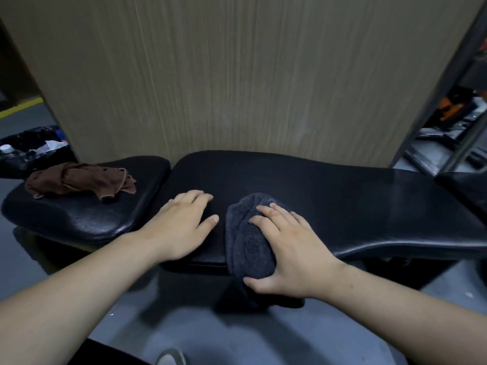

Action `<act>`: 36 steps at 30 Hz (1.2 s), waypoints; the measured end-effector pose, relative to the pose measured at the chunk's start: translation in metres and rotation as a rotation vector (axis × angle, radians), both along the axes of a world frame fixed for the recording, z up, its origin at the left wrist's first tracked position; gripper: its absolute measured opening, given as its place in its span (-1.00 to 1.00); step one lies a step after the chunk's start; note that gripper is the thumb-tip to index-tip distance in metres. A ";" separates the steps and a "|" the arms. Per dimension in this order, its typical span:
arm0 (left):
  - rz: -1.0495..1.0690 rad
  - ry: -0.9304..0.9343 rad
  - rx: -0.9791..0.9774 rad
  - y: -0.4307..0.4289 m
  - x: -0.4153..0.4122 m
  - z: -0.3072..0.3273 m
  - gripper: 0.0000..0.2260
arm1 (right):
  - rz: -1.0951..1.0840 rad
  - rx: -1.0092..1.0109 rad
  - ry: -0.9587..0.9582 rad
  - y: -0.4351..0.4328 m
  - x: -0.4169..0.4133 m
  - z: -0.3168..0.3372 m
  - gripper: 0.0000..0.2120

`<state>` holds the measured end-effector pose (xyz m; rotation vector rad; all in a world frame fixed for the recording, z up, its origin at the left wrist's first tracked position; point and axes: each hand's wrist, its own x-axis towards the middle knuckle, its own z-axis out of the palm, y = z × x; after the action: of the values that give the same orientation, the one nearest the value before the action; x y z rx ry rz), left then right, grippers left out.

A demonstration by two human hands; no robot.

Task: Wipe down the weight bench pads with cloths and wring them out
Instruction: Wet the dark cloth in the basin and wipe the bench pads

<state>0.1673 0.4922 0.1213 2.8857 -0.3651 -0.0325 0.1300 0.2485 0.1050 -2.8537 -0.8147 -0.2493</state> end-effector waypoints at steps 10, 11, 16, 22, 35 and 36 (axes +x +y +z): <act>-0.093 0.004 0.028 -0.057 -0.022 0.001 -0.39 | -0.054 0.027 -0.045 -0.108 -0.003 -0.007 -0.06; -0.105 -0.001 0.026 -0.064 -0.023 0.003 -0.39 | -0.066 0.027 -0.050 -0.118 -0.002 -0.008 -0.07; -0.176 -0.013 0.030 -0.102 -0.019 0.008 -0.34 | -0.118 0.013 -0.090 -0.160 0.003 -0.010 -0.08; -0.261 -0.015 0.035 -0.149 -0.008 0.006 -0.38 | -0.197 0.022 -0.114 -0.201 0.005 -0.010 -0.11; -0.316 0.005 0.044 -0.190 0.015 -0.002 -0.41 | -0.453 0.084 -0.071 -0.313 -0.010 -0.001 -0.13; -0.312 0.009 0.043 -0.190 0.017 -0.002 -0.41 | -0.473 0.101 -0.063 -0.321 -0.012 0.000 -0.14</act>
<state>0.1847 0.3026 0.1188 2.8389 -0.8177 -0.1063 0.1181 -0.0720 0.1045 -2.9099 -0.1169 -0.4251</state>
